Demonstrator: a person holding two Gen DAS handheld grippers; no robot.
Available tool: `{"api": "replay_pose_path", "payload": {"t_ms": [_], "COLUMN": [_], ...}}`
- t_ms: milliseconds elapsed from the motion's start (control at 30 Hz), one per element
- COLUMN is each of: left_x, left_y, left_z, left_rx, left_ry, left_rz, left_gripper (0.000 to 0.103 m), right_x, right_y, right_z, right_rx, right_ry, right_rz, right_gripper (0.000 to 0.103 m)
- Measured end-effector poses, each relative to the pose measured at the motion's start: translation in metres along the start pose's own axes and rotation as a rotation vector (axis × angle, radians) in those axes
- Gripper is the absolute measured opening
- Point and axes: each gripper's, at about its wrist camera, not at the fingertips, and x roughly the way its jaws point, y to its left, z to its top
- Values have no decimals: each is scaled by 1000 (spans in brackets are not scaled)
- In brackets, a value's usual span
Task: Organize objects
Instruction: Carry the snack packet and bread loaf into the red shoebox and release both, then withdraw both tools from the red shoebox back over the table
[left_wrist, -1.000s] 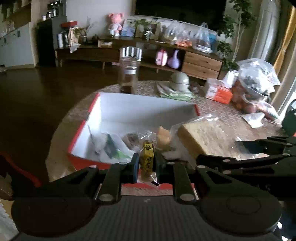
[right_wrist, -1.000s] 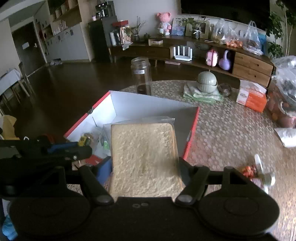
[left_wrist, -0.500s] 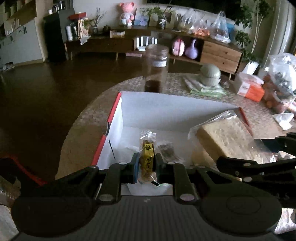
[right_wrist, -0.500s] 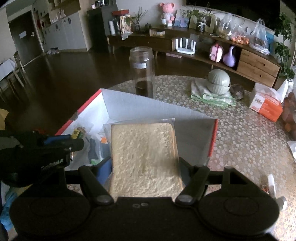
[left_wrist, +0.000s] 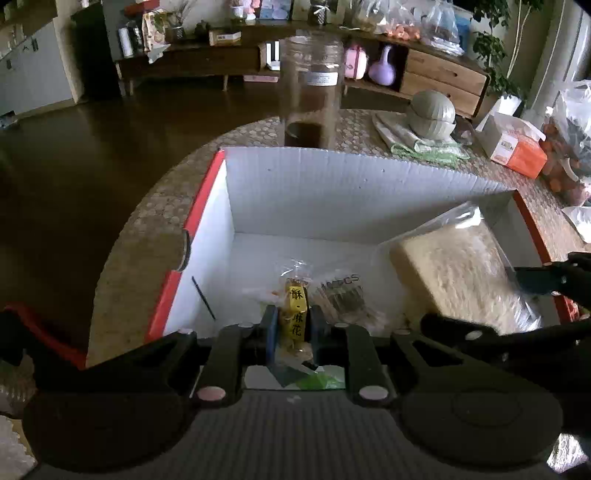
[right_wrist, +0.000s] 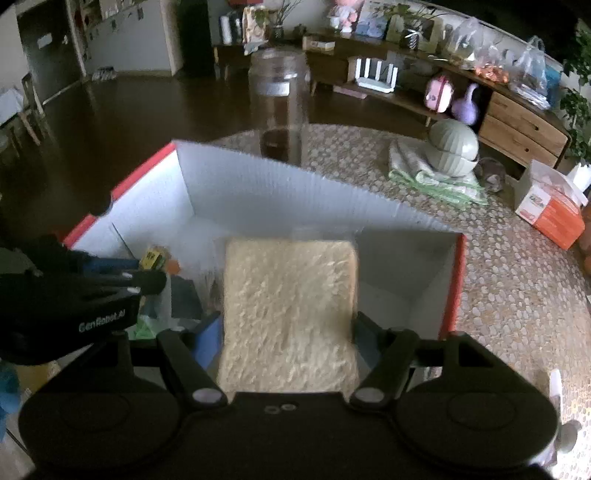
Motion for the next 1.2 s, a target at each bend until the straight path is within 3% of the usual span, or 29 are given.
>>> {"api": "replay_pose_path", "payload": {"t_ms": [367, 467, 500, 533, 600, 1200], "left_x": [17, 17, 16, 17, 14, -55], "left_y": [-7, -7, -6, -6, -6, -25], "left_z": [7, 6, 5, 5, 3, -15], "left_rx": [31, 24, 13, 8, 1, 16], "left_ry": [54, 63, 68, 72, 68, -11], "left_rz": [6, 4, 2, 2, -4, -23], "left_gripper": [17, 25, 32, 49, 69, 69], "right_x": [-3, -9, -11, -13, -18, -95], "right_y": [-2, -3, -3, -4, -4, -9], "right_z": [-11, -12, -12, -13, -14, -36], "right_rx": [-34, -33, -33, -32, -31, -40], "right_ry": [32, 29, 27, 26, 22, -67], "right_rz": [39, 54, 58, 63, 70, 108], "right_gripper": [74, 74, 74, 75, 75, 76]}}
